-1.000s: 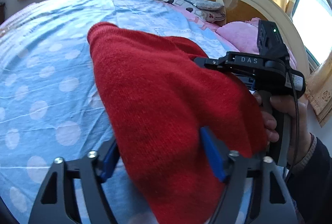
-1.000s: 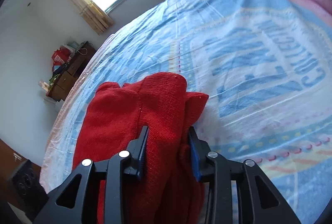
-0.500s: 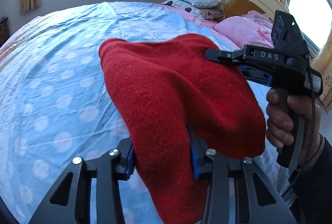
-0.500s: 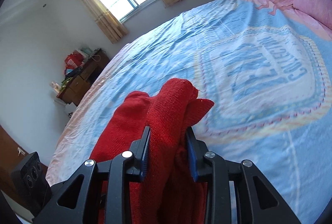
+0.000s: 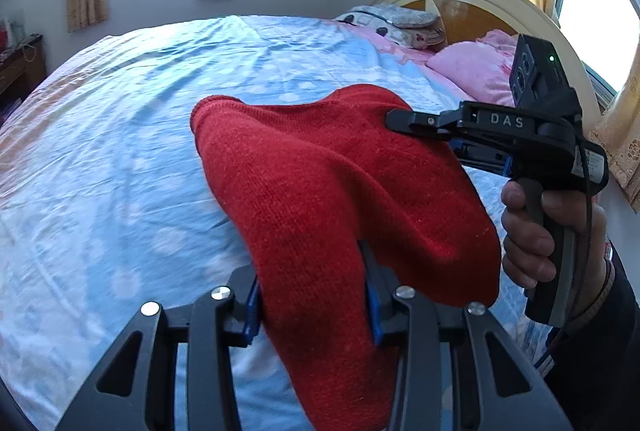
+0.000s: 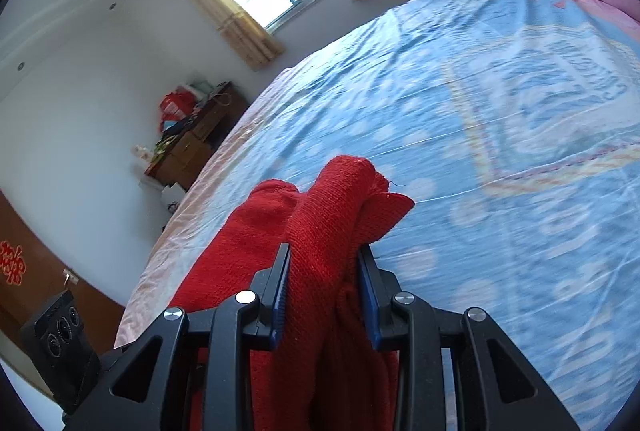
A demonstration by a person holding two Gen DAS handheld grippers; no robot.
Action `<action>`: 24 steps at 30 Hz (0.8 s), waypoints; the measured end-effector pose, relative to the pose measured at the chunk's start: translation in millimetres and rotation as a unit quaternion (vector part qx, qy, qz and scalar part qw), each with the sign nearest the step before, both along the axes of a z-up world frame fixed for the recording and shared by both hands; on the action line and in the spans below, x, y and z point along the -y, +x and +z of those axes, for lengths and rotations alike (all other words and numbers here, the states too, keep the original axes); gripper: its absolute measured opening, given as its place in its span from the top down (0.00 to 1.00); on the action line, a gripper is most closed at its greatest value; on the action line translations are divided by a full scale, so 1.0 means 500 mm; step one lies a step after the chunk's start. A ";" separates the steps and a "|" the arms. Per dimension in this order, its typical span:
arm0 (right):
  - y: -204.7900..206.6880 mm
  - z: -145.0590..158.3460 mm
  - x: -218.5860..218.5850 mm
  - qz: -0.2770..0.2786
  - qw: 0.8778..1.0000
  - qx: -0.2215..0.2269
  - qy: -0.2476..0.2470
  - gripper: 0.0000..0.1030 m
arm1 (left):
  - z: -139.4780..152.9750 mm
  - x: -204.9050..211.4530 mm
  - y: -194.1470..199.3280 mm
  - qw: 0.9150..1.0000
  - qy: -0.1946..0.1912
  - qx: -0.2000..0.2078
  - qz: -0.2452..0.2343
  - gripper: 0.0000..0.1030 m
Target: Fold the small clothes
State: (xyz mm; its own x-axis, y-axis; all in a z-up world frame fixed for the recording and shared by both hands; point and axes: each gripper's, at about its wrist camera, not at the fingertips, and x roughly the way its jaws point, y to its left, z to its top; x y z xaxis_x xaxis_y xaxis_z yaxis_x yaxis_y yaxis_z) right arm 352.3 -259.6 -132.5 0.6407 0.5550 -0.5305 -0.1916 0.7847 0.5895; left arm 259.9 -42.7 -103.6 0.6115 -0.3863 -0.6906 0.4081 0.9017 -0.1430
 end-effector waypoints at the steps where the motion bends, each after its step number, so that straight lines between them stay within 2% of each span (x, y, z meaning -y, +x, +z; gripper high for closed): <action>1: -0.003 0.003 -0.012 0.005 1.000 0.002 0.001 0.69 | 0.001 -0.011 -0.005 1.000 0.000 0.002 0.005 0.59; 10: -0.011 0.029 -0.139 0.045 0.999 0.014 0.003 0.70 | 0.013 -0.099 -0.037 0.999 -0.003 0.015 0.045 0.59; 24: -0.002 0.024 -0.287 0.095 0.995 0.012 0.010 0.70 | 0.011 -0.197 -0.067 0.995 0.003 0.023 0.096 0.59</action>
